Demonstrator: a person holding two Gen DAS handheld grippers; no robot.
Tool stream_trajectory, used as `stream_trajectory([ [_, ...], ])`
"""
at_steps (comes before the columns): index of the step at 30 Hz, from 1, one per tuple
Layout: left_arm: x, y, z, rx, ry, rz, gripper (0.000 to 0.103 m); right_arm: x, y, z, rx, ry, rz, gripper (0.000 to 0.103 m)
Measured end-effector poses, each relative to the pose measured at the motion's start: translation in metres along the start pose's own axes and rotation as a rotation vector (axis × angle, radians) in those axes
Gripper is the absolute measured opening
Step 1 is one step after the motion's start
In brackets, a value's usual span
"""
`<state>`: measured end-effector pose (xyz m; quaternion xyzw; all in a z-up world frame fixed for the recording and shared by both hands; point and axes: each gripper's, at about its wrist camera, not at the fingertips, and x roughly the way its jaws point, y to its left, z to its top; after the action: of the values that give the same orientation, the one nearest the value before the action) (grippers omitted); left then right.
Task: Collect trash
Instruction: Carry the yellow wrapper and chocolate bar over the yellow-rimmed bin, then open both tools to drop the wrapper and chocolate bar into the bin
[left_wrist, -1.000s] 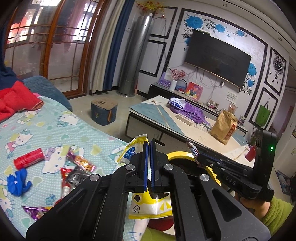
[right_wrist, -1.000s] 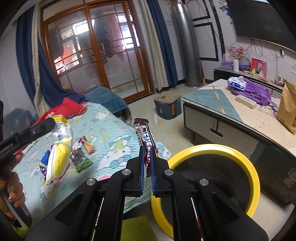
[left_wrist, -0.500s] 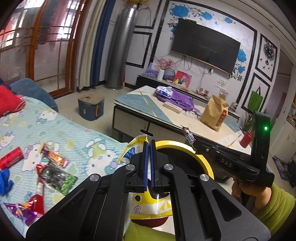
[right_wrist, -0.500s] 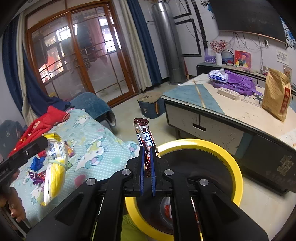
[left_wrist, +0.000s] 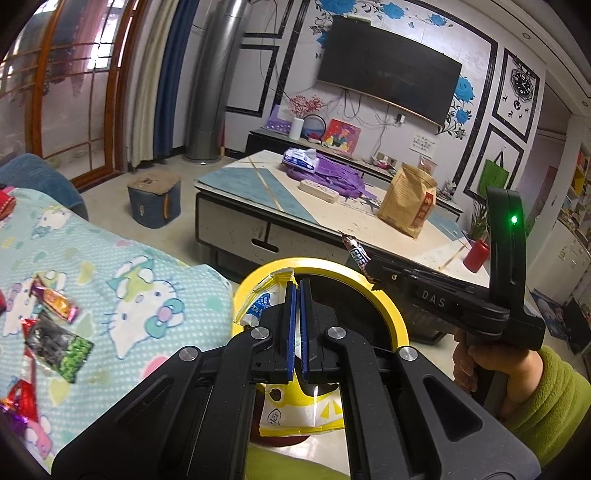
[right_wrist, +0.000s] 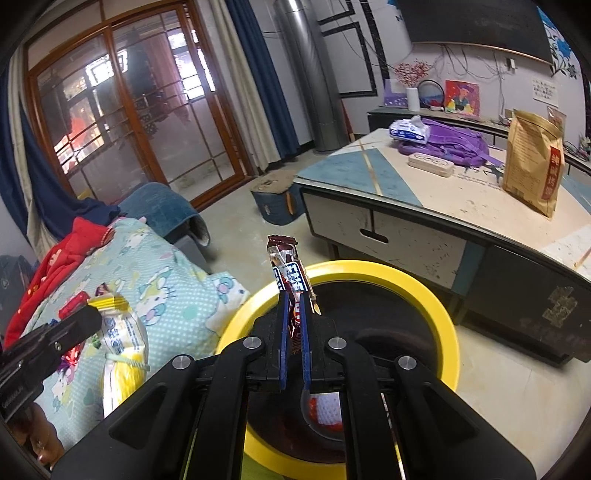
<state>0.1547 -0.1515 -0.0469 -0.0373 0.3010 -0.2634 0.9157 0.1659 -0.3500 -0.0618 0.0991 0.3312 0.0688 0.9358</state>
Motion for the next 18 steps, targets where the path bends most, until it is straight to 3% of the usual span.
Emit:
stream_trajectory([
  [18, 0.047, -0.024, -0.015, 0.064, 0.084, -0.058, 0.0, 0.013, -0.038, -0.006, 0.072, 0.075, -0.021, 0.006],
])
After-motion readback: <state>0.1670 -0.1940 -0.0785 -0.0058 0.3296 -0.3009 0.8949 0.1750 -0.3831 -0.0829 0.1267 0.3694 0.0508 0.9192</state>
